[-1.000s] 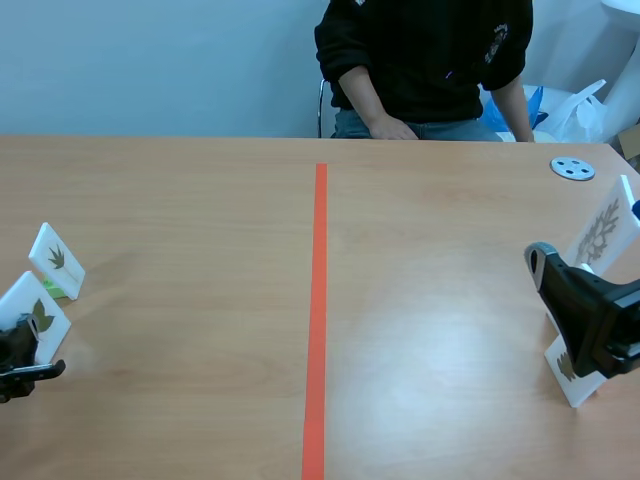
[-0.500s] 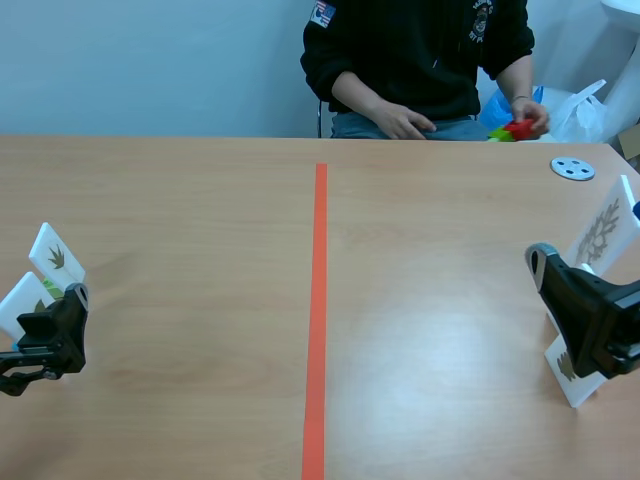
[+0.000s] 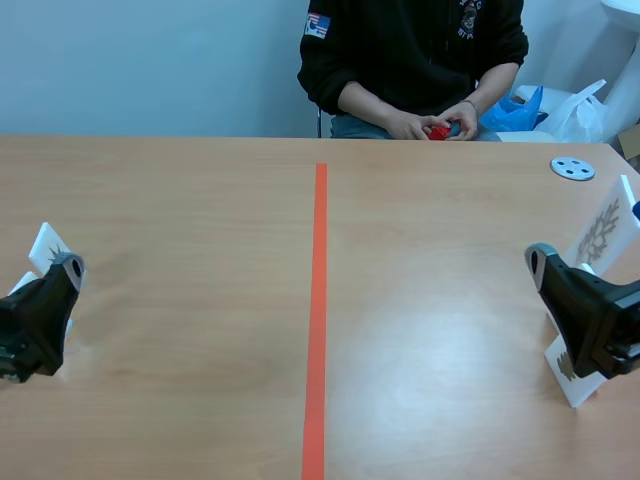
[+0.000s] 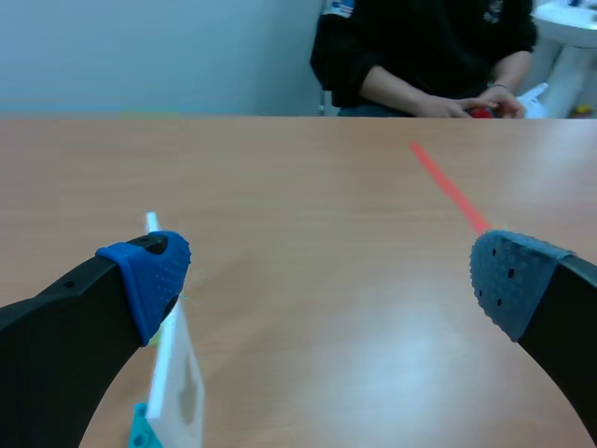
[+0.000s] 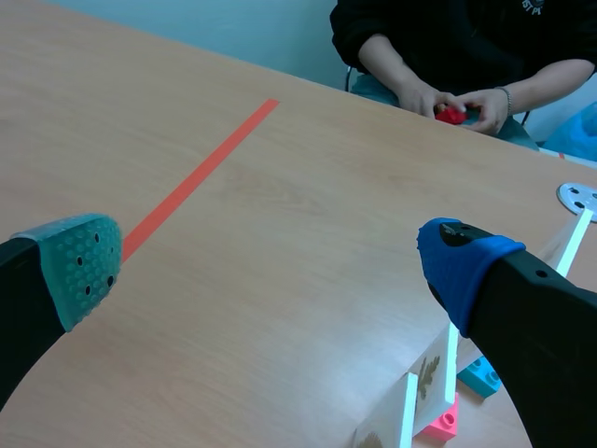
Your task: Sort the leaf by its shape. The table is split by an orange tape line. A compound leaf with several leaflets goes to the left side, a simple leaf with one blade goes to the right side. Return to the home posture when a red brick is placed on the table.
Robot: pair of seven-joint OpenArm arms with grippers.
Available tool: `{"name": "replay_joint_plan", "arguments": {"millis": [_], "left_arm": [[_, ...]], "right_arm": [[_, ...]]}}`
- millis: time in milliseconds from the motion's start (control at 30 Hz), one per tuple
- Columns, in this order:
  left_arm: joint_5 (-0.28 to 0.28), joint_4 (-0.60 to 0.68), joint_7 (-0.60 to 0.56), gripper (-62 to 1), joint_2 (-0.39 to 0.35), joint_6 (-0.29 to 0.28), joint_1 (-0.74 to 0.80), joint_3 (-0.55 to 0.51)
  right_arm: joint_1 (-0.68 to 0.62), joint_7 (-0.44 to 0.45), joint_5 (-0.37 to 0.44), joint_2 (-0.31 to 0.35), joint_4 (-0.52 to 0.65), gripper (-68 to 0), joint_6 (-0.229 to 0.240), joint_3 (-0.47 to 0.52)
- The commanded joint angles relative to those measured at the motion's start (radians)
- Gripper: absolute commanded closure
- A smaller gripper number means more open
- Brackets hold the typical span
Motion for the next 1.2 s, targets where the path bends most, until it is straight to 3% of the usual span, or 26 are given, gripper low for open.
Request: {"name": "replay_joint_plan", "arguments": {"millis": [0,333,600,767,1000,1167], "left_arm": [[-0.001,0.059,0.000,-62.3,-0.006,-0.006,0.032,0.000],[0.125,0.367,0.178,-62.3,-0.006,-0.144,0.153,0.001],[0.130,0.408,0.237,-62.3,-0.006,-0.172,0.150,0.098],[0.161,0.397,0.238,-62.3,-0.006,-0.121,0.118,0.171],[0.171,0.332,0.249,-62.3,-0.020,0.006,0.051,0.214],[0.171,0.313,0.244,-62.3,-0.020,0.026,0.048,0.214]], "right_arm": [[0.014,0.011,0.009,0.009,0.003,-67.9,-0.003,0.001],[0.014,0.011,0.009,0.009,0.003,-67.9,-0.003,0.001],[0.014,0.011,0.009,0.011,0.003,-67.9,-0.003,0.001],[0.014,0.011,0.009,0.011,0.003,-67.9,-0.003,0.001],[0.014,0.011,0.009,0.011,0.003,-67.9,0.002,0.001],[0.014,0.011,0.009,0.011,0.003,-67.9,0.002,0.001]]}}
